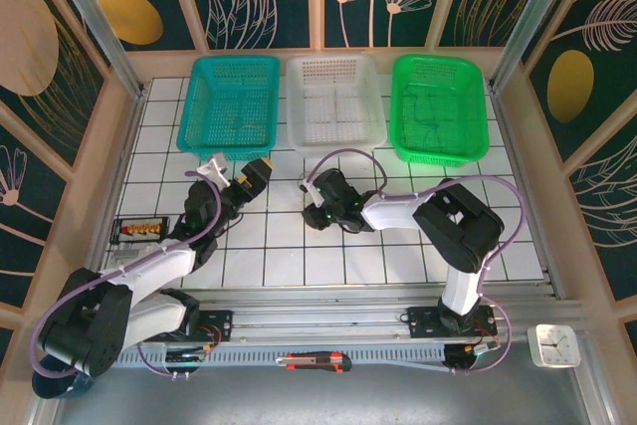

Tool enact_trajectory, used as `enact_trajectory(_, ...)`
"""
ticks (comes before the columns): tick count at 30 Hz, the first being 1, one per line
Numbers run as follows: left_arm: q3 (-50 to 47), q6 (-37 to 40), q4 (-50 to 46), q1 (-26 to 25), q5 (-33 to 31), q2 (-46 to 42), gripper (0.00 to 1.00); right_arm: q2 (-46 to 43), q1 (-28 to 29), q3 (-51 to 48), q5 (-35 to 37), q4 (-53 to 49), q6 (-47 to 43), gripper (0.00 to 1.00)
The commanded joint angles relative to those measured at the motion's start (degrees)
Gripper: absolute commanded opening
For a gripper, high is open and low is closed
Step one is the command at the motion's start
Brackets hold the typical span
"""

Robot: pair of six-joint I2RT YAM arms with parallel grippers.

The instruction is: Untangle the cables

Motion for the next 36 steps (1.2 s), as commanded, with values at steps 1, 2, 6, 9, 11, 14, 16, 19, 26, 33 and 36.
enact_trajectory(1, 0.59, 1.24, 2.03, 0.32, 2.14, 0.88, 0.99, -1.72, 0.1, -0.2, -0.77, -0.07, -0.34, 0.12)
enact_trajectory(2, 0.66, 1.65, 1.86, 0.34, 2.21, 1.03, 0.99, -2.22, 0.1, -0.27, -0.99, -0.27, -0.36, 0.06)
enact_trajectory(6, 1.11, 3.33, 0.85, 0.32, 2.64, 1.59, 0.98, -5.26, -0.58, -0.92, -2.52, -0.43, -0.38, 0.0)
enact_trajectory(9, 1.65, 4.3, 0.58, 0.32, 3.81, 2.28, 0.97, -7.72, -1.16, -1.47, -4.21, -0.04, -0.36, 0.0)
enact_trajectory(11, 2.24, 5.04, 0.59, 0.32, 5.53, 3.19, 0.95, -9.39, -1.6, -2.1, -5.68, 0.64, -0.19, 0.0)
enact_trajectory(14, 3.35, 5.46, 1.44, 0.32, 9.25, 5.61, 0.9, -11.72, -2.47, -2.93, -7.9, 1.77, 0.34, 0.0)
enact_trajectory(16, 4.26, 4.97, 3.03, 0.32, 12.64, 7.91, 0.87, -12.97, -2.79, -3.49, -9.32, 2.41, 0.48, 0.0)
enact_trajectory(19, 5.78, 4.11, 5.06, 0.25, 16.94, 11.6, 0.83, -14.28, -3.16, -4.52, -10.71, 3.29, 0.52, 0.0)
enact_trajectory(26, 8.23, 2.22, 9.31, -0.78, 21.38, 18.1, 0.77, -17.28, -4.03, -7.33, -13.73, 6.53, 1.3, 0.0)
enact_trajectory(33, 9.99, 1.23, 13.06, -4.73, 21.39, 24.3, 0.71, -19.79, -4.87, -8.92, -15.72, 8.6, 2.78, 0.0)
enact_trajectory(36, 9.84, 0.32, 15.03, -5.2, 21.1, 25.98, 0.69, -20.12, -5.11, -9.25, -15.9, 8.75, 2.88, 0.0)
